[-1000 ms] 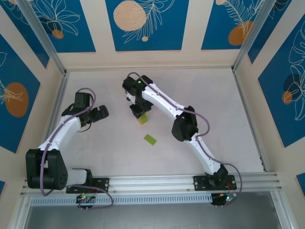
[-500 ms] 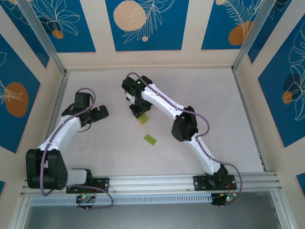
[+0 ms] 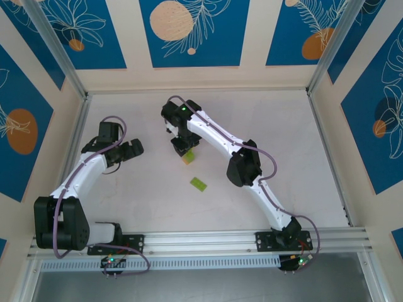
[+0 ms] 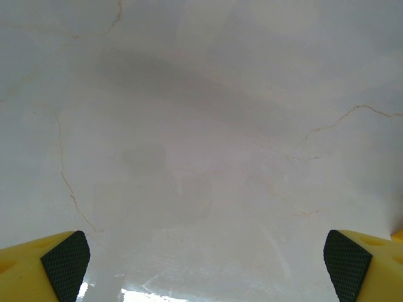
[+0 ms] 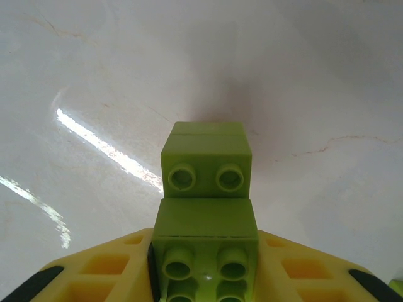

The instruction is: Assemble a carrot with lego

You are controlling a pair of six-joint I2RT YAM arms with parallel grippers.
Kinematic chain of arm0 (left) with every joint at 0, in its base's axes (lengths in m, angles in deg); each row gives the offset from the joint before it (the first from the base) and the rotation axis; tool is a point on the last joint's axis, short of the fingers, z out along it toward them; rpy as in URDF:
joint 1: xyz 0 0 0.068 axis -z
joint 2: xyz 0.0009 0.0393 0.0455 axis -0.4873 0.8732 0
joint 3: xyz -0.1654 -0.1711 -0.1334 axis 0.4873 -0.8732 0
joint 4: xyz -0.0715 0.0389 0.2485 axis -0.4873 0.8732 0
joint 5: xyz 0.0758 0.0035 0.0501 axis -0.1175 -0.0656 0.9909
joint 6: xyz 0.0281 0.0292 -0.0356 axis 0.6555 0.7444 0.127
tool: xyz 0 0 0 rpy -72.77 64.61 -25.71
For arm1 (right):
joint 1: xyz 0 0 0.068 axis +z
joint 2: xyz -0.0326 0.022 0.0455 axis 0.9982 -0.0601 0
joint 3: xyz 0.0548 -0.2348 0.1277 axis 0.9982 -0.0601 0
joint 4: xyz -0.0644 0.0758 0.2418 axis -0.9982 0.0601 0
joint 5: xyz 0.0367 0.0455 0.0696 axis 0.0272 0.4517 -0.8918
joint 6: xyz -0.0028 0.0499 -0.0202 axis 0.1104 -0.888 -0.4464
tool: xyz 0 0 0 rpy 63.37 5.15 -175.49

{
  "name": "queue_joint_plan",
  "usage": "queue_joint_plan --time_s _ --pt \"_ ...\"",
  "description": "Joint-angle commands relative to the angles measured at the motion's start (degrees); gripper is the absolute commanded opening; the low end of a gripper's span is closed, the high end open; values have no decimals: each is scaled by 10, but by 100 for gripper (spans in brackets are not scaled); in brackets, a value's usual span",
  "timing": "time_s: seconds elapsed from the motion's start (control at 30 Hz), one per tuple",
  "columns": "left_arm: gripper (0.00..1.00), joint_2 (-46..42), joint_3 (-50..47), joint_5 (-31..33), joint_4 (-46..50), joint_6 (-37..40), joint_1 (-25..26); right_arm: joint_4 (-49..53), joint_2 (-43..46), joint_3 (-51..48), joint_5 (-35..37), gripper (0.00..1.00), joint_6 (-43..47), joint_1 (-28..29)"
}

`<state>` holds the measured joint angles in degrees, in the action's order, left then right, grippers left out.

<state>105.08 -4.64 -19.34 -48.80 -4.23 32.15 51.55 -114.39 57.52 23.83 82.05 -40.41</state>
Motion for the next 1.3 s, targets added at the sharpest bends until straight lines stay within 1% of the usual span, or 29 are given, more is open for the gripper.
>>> queue_joint_plan --time_s 0.0,0.27,0.43,0.63,0.87,0.93,1.03,1.17,1.27 --pt "98 -8 10 -14 3 1 -11 40 -55 -21 -50 37 20 7" --pt "98 -7 10 -16 2 1 -12 41 -85 -33 -73 37 22 6" --pt "98 -6 10 -16 2 1 -13 36 -89 -37 -73 37 20 6" --pt "98 -3 10 -18 1 1 -14 21 -55 -30 -78 35 11 -2" --pt "98 -4 9 -21 0 0 -14 37 21 -15 -76 34 -1 -13" --pt "98 -4 9 -21 0 0 -14 42 41 -27 -70 34 1 -14" --pt "98 -4 9 -22 0 0 -14 31 75 -72 -53 34 2 -13" --pt "98 -4 9 -22 1 0 -14 2 107 -139 -25 33 -1 -13" --pt "98 -4 9 -22 1 1 -14 -41 133 -189 -13 33 1 -10"
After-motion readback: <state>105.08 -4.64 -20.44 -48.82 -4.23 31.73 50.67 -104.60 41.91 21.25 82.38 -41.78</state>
